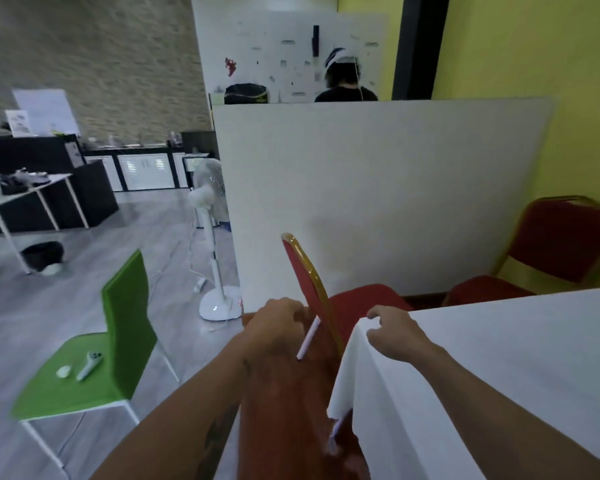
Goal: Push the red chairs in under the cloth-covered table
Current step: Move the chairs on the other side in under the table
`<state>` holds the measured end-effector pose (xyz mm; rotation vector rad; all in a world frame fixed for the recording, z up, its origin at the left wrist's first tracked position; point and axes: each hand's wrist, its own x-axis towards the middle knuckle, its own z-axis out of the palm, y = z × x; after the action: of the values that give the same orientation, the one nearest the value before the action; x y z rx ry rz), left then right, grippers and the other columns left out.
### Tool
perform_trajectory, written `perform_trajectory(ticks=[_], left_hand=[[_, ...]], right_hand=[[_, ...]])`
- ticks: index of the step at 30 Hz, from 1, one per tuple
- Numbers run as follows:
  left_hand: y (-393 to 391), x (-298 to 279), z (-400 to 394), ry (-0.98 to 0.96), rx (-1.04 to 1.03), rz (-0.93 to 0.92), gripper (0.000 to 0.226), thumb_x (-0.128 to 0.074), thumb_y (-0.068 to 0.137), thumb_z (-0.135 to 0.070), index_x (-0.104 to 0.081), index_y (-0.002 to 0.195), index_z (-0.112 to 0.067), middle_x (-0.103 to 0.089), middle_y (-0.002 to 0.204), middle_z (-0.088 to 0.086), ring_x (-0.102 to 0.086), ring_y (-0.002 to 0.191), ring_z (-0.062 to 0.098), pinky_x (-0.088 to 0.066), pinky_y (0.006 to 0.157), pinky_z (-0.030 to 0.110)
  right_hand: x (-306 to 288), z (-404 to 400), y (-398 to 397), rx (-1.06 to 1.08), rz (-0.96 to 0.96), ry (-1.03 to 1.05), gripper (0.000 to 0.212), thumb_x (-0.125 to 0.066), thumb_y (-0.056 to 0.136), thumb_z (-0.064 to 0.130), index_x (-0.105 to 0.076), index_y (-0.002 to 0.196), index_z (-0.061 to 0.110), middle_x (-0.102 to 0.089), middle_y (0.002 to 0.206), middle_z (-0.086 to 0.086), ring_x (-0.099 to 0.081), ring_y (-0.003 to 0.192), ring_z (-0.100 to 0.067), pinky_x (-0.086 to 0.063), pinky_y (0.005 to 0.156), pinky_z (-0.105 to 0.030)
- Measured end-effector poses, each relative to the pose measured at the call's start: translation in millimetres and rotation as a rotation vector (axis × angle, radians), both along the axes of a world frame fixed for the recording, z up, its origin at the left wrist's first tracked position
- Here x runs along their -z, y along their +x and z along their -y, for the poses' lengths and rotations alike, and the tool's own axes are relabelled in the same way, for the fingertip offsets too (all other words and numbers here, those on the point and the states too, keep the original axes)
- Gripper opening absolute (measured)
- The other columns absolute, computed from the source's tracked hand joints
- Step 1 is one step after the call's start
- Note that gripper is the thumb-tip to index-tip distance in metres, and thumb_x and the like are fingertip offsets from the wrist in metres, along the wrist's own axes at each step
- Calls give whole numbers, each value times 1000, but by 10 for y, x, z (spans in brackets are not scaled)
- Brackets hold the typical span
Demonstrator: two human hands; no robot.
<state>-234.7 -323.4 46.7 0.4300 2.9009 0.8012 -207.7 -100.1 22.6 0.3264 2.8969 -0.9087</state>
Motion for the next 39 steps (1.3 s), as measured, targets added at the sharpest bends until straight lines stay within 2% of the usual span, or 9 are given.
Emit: perform_trajectory(ticks=[13,16,19,23,27,30,33,36,39], left_hand=[[-2227,112,-143,-206,48,-78,41,-57,92,-14,-63,132,-18,-65,129,3,-60,115,22,-45,88,26],[-2678,192,-138,-258,80,-97,46,-60,89,-15,-59,134,-21,-61,131,2,-55,118,23,-46,93,31],[-3136,337,-166,-338,152,-167,55,-64,86,-22,-53,139,-24,-55,139,4,-51,120,25,-47,98,38],[-3716,564,-199,-504,277,-229,78,-70,84,-29,-32,151,-23,-31,157,9,-30,142,32,-33,112,48],[-4322,798,-130,-696,453,-336,74,-67,87,-35,-31,151,-22,-24,160,12,-19,148,34,-21,118,53],[-4793,923,-92,-750,598,-410,63,-62,90,-32,-36,147,-22,-38,151,8,-28,145,30,-19,118,51],[-5090,956,-230,-742,697,-428,48,-65,87,-35,-50,132,-24,-58,129,2,-52,123,27,-30,112,47],[-5267,992,-399,-747,747,-401,29,-63,87,-36,-62,114,-26,-65,113,0,-61,106,26,-43,96,44],[-5408,1028,-485,-770,774,-424,24,-61,89,-32,-67,112,-26,-63,112,0,-59,105,27,-44,92,44]], right_hand=[[163,66,-2328,-120,98,-34,53,-59,93,19,-53,144,11,-57,144,-11,-59,125,-28,-53,98,-38],[301,199,-2681,-139,135,-65,62,-60,91,18,-47,151,15,-50,151,-9,-55,132,-29,-53,100,-37],[424,317,-2991,-136,171,-76,53,-63,87,21,-55,140,22,-56,137,-7,-58,122,-27,-54,96,-38],[567,451,-3389,-99,210,-61,46,-63,82,26,-57,128,24,-57,123,-5,-59,113,-27,-54,95,-44],[697,603,-3777,-2,258,-51,47,-61,81,36,-56,126,23,-58,121,-7,-60,112,-30,-53,95,-45],[795,705,-4011,75,300,-20,53,-64,80,43,-55,128,22,-60,127,-9,-60,117,-32,-52,99,-46],[883,778,-4168,144,336,-5,59,-66,85,48,-54,135,20,-60,133,-11,-59,122,-35,-50,100,-43],[941,843,-4240,191,338,15,48,-64,90,43,-59,131,19,-62,129,-15,-60,120,-39,-49,99,-44],[926,818,-4324,212,324,28,29,-61,86,34,-65,110,18,-70,114,-13,-67,107,-38,-52,86,-40]])
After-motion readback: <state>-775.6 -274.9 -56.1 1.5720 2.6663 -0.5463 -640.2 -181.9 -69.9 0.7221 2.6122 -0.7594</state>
